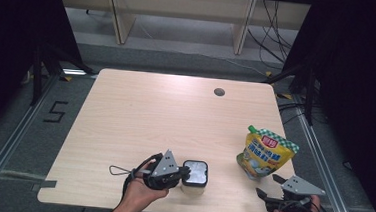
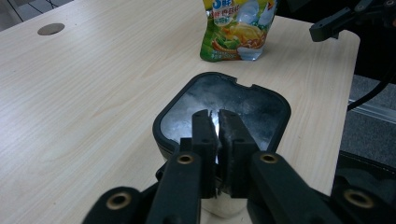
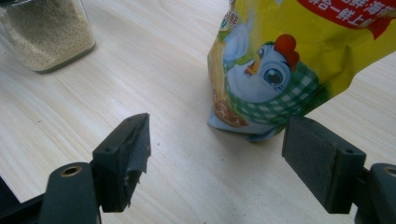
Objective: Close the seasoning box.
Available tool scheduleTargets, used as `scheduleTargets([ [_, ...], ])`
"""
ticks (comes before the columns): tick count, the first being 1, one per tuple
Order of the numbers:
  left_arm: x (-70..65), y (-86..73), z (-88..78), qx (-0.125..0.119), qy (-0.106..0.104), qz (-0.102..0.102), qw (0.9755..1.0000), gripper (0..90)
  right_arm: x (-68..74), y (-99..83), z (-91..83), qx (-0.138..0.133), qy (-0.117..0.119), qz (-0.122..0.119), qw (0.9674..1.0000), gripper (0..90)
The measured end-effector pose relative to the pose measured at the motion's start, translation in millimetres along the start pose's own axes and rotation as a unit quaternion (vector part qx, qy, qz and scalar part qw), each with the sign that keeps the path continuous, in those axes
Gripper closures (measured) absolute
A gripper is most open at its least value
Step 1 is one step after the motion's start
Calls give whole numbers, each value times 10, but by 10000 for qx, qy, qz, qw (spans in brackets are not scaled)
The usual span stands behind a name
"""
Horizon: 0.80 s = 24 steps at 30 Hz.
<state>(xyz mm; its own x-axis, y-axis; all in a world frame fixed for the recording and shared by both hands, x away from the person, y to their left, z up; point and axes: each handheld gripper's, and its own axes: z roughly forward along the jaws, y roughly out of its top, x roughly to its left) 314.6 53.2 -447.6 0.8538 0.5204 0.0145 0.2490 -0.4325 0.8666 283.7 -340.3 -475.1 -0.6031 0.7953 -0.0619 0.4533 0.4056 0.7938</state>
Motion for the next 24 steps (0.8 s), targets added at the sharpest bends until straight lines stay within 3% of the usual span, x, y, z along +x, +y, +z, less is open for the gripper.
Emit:
scheduleTargets([
  [7,61,9,-111,-187,-78,-257,9995,623,3,-3,3,-12,-39,-28,10000,248],
  [8,67,5,-134,-220,-119,-291,9993,606,-16,0,6,-43,-44,-133,9999,248],
  [10,79,-3,-191,-251,-16,-299,9992,556,9,-2,-3,25,-11,30,10000,248],
  [13,102,-35,-277,-292,-15,-454,9985,484,12,-2,-3,19,-19,40,10000,248],
  [16,139,-84,-350,-245,59,-395,9989,423,-6,0,8,-17,15,-67,10000,248],
  [19,172,-152,-392,-218,119,-540,9982,385,-1,2,3,14,3,-68,10000,248],
  [20,186,-172,-409,-155,151,-506,9985,373,2,1,3,20,1,-51,10000,248],
  [22,193,-228,-419,-129,157,-587,9981,365,-8,2,6,-34,-52,-159,9999,248],
  [23,209,-255,-428,-77,158,-525,9985,364,-2,5,5,-37,-25,-121,9999,247],
  [24,202,-285,-431,-37,197,-615,9979,361,9,6,2,-6,2,-54,10000,248],
])
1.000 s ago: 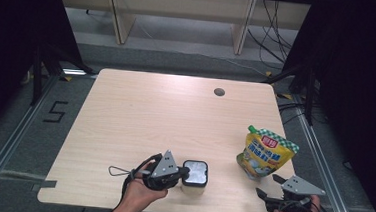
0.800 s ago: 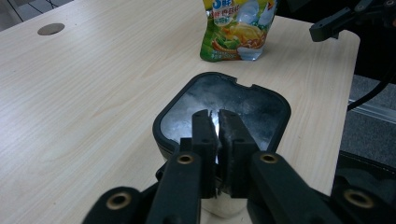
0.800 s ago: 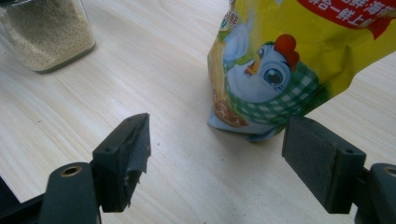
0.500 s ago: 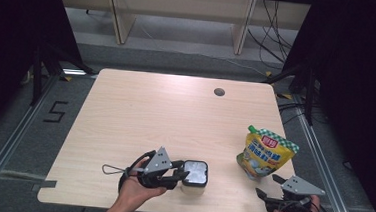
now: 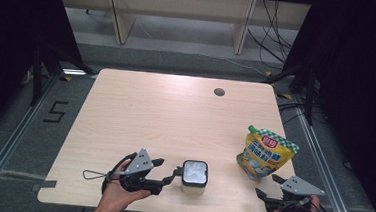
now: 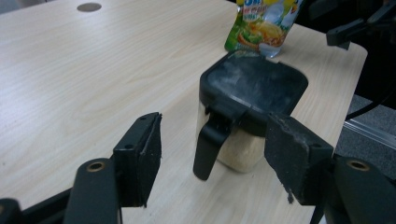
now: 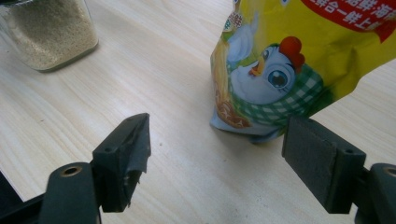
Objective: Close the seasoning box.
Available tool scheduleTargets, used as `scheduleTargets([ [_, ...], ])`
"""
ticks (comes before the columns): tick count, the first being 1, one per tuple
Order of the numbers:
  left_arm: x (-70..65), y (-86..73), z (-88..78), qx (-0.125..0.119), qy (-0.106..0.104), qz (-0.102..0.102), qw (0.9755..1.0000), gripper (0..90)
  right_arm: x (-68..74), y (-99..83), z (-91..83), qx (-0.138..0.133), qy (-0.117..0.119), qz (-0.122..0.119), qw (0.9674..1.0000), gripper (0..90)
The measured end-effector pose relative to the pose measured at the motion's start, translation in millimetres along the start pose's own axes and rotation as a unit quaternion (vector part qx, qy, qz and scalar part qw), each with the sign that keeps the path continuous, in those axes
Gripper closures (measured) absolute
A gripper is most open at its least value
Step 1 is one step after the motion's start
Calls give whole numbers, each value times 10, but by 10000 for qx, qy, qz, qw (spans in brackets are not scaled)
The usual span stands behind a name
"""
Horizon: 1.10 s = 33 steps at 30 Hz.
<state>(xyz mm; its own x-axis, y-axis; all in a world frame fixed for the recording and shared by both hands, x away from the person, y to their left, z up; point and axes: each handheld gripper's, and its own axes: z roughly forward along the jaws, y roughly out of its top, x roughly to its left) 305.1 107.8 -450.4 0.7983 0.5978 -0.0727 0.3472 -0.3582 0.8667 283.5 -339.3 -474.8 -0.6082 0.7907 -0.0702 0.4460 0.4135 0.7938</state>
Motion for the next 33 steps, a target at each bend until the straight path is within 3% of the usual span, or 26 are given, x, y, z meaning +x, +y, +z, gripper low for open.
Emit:
scheduleTargets([
  [3,11,-78,-8,76,42,-31,10000,350,0,8,6,-27,-8,-64,10000,248],
  [4,20,-107,-4,72,40,-2,10000,346,26,7,5,10,17,71,10000,248],
  [6,22,-164,-11,168,59,-79,9998,336,6,12,12,0,5,-83,10000,248],
  [8,50,-213,-19,208,80,63,9997,326,4,10,14,14,27,-79,10000,248],
  [9,32,-239,-22,203,112,-100,9997,324,14,7,8,50,29,19,10000,248],
  [10,55,-256,-35,245,101,38,9996,322,27,6,1,74,25,88,9999,248],
  [12,47,-301,-51,222,122,-98,9996,315,19,8,3,11,12,39,10000,248],
  [13,79,-308,-80,347,127,96,9993,312,19,7,3,10,12,29,10000,248],
  [15,55,-354,-91,215,91,-141,9996,305,9,7,5,1,22,-22,10000,248],
  [17,68,-376,-133,307,132,-16,9994,298,22,6,9,2,52,39,10000,248],
  [22,40,-457,-170,316,170,-95,9993,284,18,10,5,6,15,-43,10000,248],
  [33,-90,-613,-132,875,224,326,9954,258,18,6,16,72,69,-58,9999,240],
])
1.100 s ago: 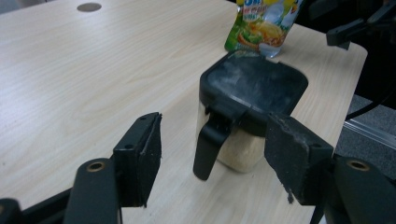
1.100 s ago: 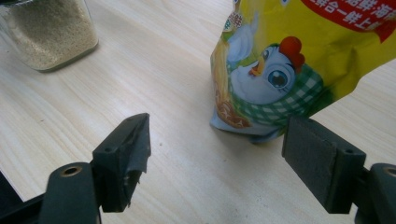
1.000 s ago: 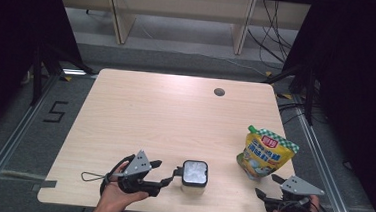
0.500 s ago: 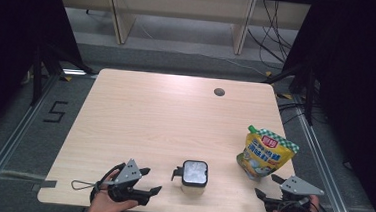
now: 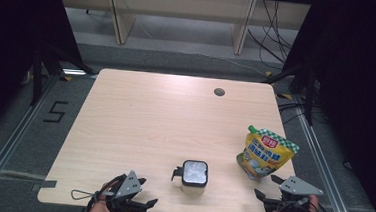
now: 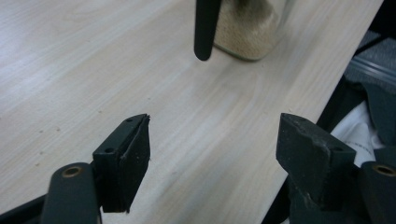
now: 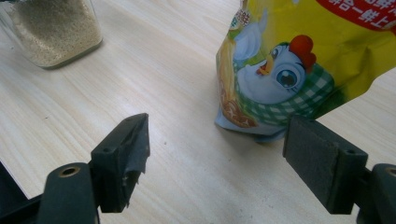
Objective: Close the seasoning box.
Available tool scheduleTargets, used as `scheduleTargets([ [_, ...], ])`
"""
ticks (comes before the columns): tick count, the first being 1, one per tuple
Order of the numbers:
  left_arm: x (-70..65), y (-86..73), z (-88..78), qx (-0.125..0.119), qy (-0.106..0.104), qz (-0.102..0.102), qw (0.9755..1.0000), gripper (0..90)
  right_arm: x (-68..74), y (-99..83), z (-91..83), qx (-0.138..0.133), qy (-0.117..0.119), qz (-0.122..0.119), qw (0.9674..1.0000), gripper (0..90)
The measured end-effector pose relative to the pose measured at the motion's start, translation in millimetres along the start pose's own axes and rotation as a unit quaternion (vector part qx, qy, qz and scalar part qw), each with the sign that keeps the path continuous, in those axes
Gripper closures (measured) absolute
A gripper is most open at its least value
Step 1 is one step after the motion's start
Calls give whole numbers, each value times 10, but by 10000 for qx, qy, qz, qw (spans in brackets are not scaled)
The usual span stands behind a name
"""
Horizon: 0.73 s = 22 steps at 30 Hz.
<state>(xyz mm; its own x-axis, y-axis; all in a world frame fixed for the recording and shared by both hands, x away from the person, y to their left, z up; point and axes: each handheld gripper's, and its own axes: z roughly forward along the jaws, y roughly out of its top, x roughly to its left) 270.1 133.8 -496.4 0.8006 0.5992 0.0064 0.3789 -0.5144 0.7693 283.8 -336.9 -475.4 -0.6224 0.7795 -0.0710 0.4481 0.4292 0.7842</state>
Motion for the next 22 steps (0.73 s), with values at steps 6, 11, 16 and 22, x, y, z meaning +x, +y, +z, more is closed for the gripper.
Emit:
scheduleTargets([
  [6,-17,4,25,83,-1,75,9999,257,2,0,8,6,34,-33,10000,240],
  [11,5,-2,23,23,24,-11,10000,255,-4,-3,12,3,14,-50,10000,240],
  [16,13,-4,29,57,38,9,10000,254,-9,-2,15,-30,12,-94,10000,240],
  [22,27,-12,39,71,53,-33,10000,244,-8,-10,17,33,-8,-71,10000,239],
])
